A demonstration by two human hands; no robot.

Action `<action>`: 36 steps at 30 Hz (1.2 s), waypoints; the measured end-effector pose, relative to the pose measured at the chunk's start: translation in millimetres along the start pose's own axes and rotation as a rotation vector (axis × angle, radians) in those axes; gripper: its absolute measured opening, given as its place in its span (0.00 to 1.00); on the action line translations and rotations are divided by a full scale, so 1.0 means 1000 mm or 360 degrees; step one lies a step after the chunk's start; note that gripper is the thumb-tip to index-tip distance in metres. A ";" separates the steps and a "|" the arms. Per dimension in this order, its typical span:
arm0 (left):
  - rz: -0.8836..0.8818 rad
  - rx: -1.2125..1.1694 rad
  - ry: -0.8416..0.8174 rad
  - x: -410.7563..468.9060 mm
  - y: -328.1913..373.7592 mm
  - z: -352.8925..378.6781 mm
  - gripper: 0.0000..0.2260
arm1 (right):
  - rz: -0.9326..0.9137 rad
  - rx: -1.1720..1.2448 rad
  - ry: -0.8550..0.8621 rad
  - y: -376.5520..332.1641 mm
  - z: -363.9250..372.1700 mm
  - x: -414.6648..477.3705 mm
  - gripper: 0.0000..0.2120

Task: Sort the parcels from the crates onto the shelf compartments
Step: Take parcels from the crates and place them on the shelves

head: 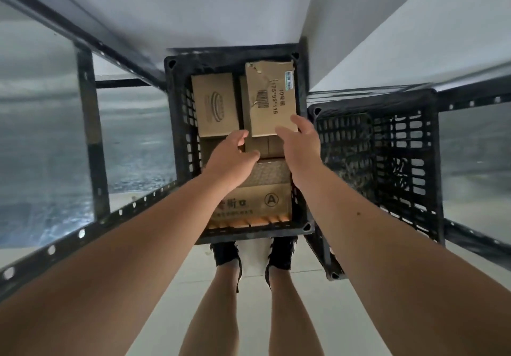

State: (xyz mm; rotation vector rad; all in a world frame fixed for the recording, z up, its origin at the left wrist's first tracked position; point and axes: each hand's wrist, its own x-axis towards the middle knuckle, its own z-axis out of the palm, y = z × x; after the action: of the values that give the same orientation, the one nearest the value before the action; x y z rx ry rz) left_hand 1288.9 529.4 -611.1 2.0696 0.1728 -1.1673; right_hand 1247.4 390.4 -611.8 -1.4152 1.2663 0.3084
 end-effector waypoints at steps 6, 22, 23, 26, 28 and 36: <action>0.0046 -0.0192 0.0125 0.063 0.002 0.017 0.35 | -0.0248 -0.0228 0.0024 0.009 0.012 0.054 0.28; -0.0151 -0.0509 0.0015 0.040 0.009 -0.010 0.32 | -0.0070 -0.0127 -0.0183 0.006 0.016 0.036 0.27; -0.0176 -0.0532 0.0031 0.030 0.009 -0.014 0.33 | -0.0070 -0.0136 -0.0195 0.005 0.012 0.023 0.24; -0.0162 -0.0564 0.0094 0.002 0.012 -0.026 0.35 | -0.0094 -0.0112 -0.0246 -0.006 0.001 -0.011 0.18; -0.0117 -0.0611 0.0169 -0.023 0.023 -0.035 0.36 | -0.0112 -0.0077 -0.0245 -0.022 -0.008 -0.035 0.19; 0.0221 -0.0727 0.0384 -0.137 0.080 -0.082 0.21 | -0.0422 0.0097 -0.0232 -0.099 -0.045 -0.140 0.18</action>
State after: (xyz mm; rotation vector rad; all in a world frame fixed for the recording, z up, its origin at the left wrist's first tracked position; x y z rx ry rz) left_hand 1301.5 557.4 -435.1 1.7742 0.3684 -0.7110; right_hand 1252.8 399.4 -434.9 -1.4616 0.9495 0.1867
